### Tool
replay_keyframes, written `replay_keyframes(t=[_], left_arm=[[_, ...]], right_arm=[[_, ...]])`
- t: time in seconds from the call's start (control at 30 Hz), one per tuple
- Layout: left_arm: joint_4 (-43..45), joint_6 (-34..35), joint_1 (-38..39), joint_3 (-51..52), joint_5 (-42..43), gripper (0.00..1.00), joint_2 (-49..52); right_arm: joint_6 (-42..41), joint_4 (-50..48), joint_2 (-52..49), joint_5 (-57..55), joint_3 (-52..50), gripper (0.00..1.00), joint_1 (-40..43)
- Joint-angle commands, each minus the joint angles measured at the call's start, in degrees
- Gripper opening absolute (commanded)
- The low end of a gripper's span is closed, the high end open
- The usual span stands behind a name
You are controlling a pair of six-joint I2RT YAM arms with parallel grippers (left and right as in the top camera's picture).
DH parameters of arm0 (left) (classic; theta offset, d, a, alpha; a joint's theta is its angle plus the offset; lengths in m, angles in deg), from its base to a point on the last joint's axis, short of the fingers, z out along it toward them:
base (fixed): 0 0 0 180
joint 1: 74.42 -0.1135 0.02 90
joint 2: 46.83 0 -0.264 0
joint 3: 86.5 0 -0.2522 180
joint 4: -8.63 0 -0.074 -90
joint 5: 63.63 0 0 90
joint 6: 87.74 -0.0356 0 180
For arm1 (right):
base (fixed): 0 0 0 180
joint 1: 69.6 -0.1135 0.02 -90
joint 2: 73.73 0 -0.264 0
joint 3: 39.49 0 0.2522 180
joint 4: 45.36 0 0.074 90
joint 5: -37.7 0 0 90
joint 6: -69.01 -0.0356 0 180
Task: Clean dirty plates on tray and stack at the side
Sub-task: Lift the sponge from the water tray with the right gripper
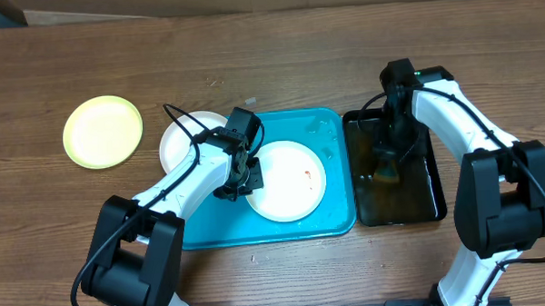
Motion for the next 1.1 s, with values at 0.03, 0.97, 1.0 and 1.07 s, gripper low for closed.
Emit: replay_keyframes(t=[0.03,0.97,1.0,1.07], left_arm=[[0.02,-0.68,0.22,-0.70,-0.61,0.04,0.39],[0.07,-0.68,0.22,-0.70,-0.55,0.04,0.39],[0.07,-0.68,0.22,-0.70,-0.55,0.04,0.39],[0.07,-0.68,0.22,-0.70,-0.57,0.04,0.39]], right_arm=[[-0.15,-0.46,1.42,-0.57,-0.20,0.60,-0.44],[-0.07,3.69,1.44,-1.90,3.28,0.04,-0.72],[-0.15,3.32,1.42,-0.66,3.23,0.04,-0.72],[1.62,4.04,1.42,0.33,3.21,0.04,-0.87]])
